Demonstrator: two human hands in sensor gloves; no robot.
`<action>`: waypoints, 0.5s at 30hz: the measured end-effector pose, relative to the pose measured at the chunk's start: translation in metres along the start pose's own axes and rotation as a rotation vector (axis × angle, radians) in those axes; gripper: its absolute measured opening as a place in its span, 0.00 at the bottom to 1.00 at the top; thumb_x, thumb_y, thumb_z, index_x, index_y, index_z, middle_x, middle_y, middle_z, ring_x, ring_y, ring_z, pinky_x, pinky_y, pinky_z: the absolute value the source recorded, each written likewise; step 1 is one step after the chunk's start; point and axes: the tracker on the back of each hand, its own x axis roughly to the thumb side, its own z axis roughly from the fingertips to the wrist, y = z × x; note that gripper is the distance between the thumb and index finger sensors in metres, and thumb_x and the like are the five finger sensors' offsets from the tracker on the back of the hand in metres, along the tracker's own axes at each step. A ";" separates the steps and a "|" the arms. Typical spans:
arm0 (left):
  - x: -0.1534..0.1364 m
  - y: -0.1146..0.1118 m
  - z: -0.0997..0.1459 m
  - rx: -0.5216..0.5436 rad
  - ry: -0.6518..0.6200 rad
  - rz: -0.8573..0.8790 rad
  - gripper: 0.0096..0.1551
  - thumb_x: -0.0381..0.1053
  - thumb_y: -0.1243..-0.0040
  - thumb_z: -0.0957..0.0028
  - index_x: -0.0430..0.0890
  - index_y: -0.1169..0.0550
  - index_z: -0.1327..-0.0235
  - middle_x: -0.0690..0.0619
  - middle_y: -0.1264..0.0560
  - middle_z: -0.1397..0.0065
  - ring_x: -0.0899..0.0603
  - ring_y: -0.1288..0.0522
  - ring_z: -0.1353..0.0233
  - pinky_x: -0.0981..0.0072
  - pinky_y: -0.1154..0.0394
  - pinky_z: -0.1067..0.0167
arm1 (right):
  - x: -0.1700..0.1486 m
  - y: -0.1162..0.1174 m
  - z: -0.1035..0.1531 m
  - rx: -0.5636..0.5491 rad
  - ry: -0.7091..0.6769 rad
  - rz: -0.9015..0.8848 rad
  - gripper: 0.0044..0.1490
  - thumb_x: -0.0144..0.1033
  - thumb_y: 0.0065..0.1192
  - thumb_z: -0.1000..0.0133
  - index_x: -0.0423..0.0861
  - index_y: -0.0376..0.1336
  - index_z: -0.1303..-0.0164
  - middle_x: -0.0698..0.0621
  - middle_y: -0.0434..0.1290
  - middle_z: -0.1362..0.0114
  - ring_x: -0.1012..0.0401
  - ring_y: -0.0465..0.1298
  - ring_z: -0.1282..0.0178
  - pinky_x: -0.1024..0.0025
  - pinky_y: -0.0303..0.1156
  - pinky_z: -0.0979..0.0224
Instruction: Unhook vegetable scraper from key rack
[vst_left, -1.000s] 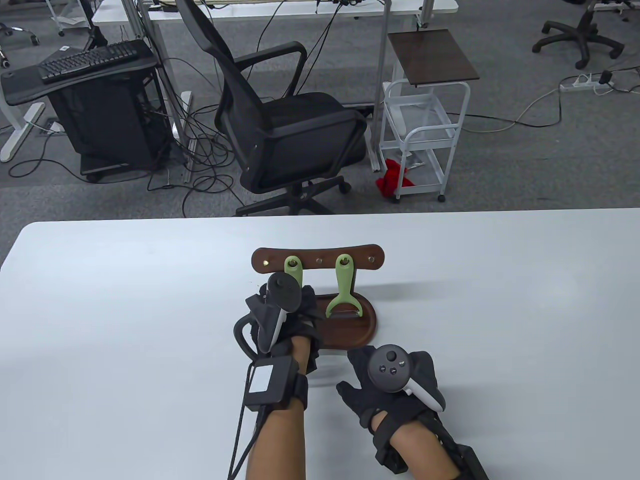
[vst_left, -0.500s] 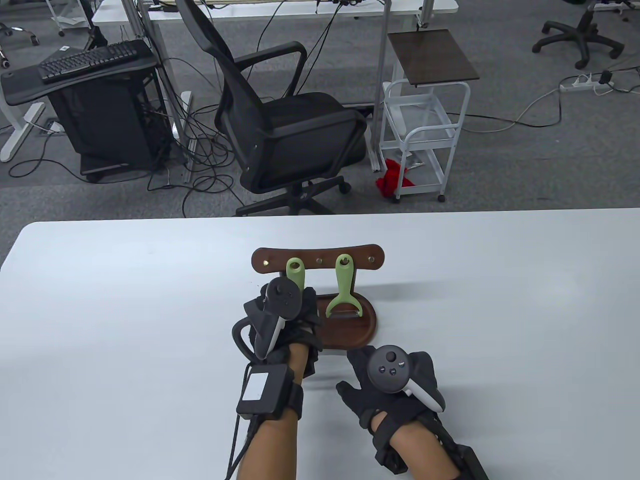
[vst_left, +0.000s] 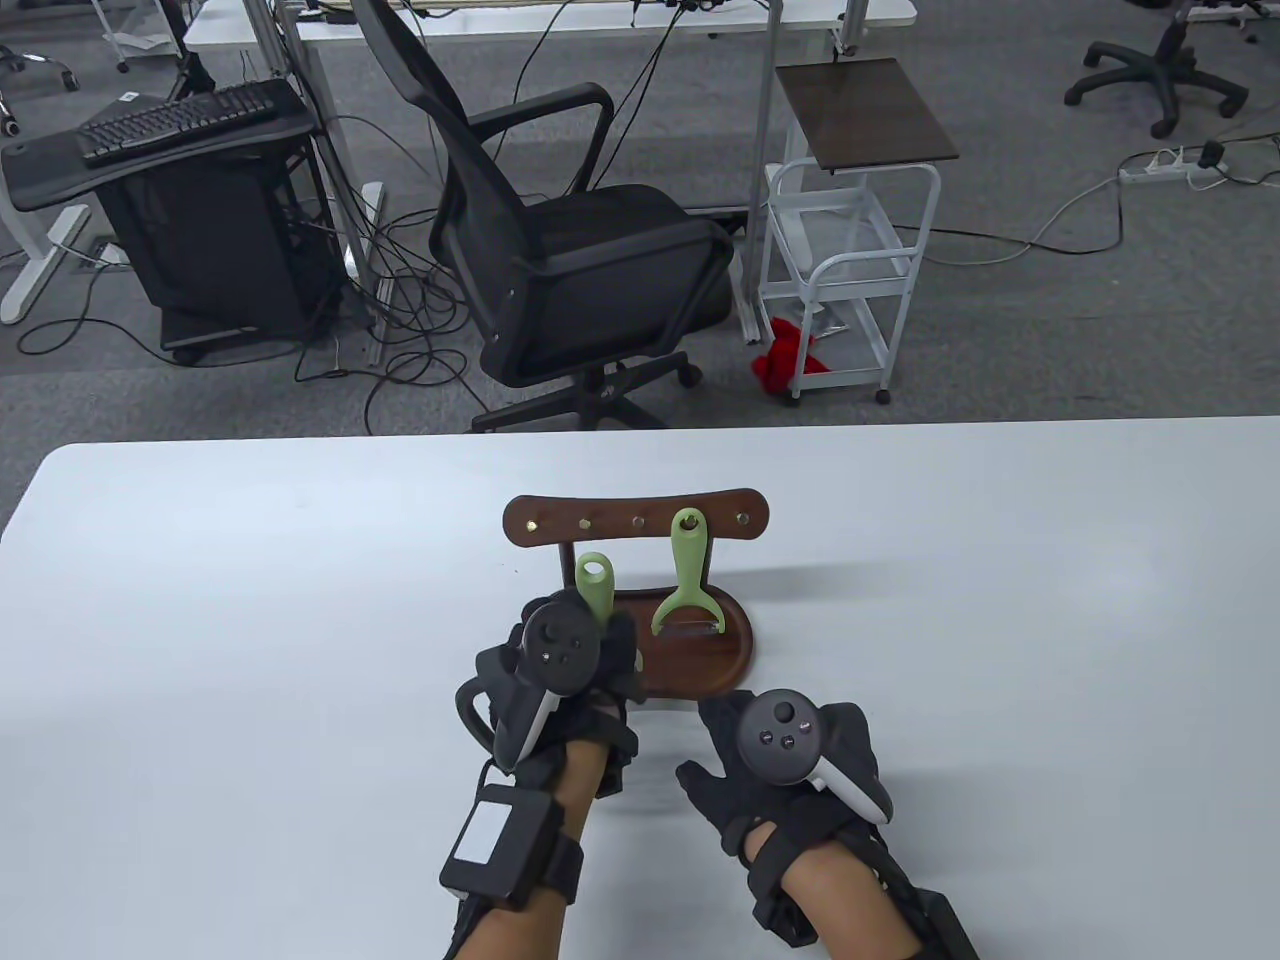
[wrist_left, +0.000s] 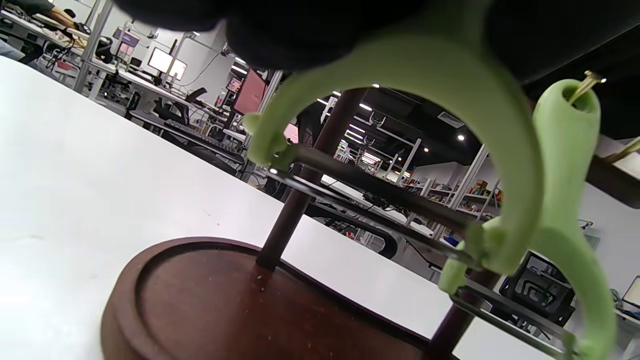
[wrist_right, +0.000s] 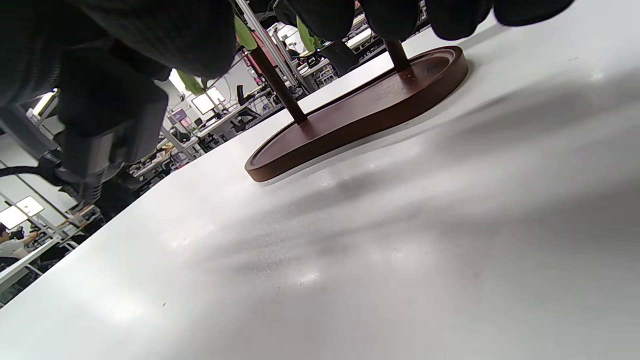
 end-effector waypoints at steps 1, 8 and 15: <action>-0.001 0.000 0.002 0.003 0.000 0.009 0.29 0.63 0.34 0.47 0.45 0.25 0.42 0.42 0.26 0.39 0.44 0.20 0.57 0.47 0.22 0.58 | 0.000 0.000 0.000 0.001 0.002 0.001 0.47 0.52 0.59 0.45 0.39 0.49 0.23 0.32 0.49 0.18 0.30 0.52 0.25 0.30 0.55 0.31; -0.015 -0.005 0.027 0.005 -0.034 0.004 0.29 0.63 0.33 0.47 0.45 0.25 0.43 0.42 0.25 0.39 0.45 0.20 0.57 0.48 0.22 0.59 | -0.002 -0.002 0.001 0.000 0.017 0.010 0.47 0.52 0.59 0.45 0.39 0.49 0.23 0.32 0.49 0.18 0.30 0.52 0.25 0.30 0.55 0.31; -0.021 -0.006 0.046 -0.004 -0.055 -0.004 0.29 0.63 0.33 0.47 0.45 0.24 0.43 0.43 0.25 0.40 0.45 0.20 0.58 0.48 0.21 0.60 | -0.001 0.001 -0.001 0.010 0.023 0.032 0.47 0.52 0.59 0.45 0.39 0.49 0.23 0.32 0.49 0.18 0.30 0.52 0.25 0.30 0.55 0.31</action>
